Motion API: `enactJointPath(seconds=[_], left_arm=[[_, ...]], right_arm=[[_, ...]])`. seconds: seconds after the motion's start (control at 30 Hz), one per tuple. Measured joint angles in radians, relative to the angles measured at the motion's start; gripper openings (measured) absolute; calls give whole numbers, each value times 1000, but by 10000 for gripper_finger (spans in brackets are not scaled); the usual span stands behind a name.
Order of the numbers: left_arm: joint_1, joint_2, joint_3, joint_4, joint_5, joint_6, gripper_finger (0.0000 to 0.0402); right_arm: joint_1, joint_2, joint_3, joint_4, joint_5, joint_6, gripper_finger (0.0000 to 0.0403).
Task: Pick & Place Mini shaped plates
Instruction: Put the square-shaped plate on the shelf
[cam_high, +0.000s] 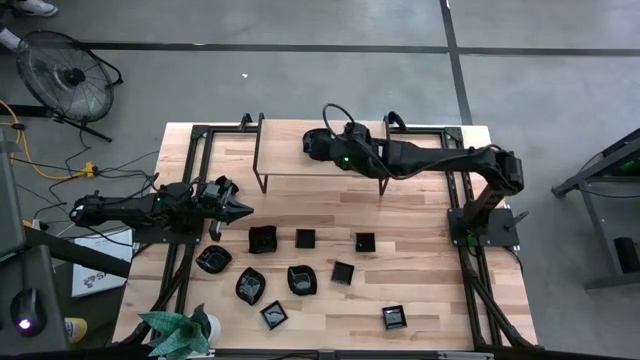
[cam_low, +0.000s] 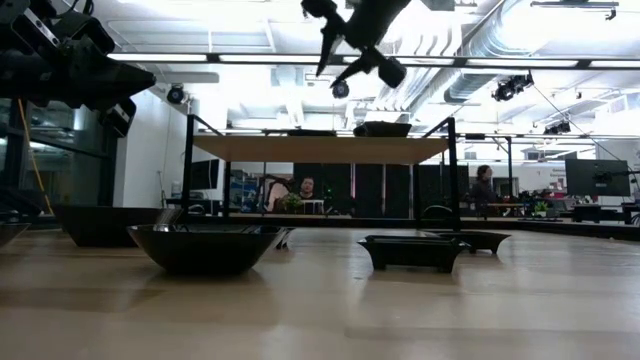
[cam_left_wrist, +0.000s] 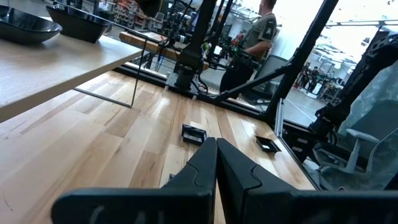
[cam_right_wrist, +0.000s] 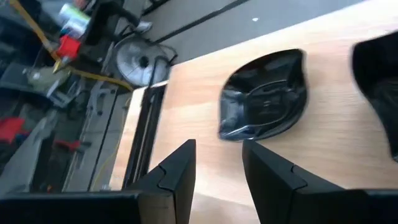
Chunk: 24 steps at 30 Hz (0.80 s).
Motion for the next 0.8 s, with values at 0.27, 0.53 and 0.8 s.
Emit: enactJointPath(seconds=[0.27, 0.53, 0.8], left_arm=[[0, 0, 0, 0, 0, 0, 1], [0, 0, 0, 0, 0, 0, 1], [0, 0, 0, 0, 0, 0, 1]], right_arm=[[49, -66, 0, -2, -4, -181, 126], [96, -150, -26, -47, -50, -364, 126], [141, -273, -154, -119, -111, -461, 126]])
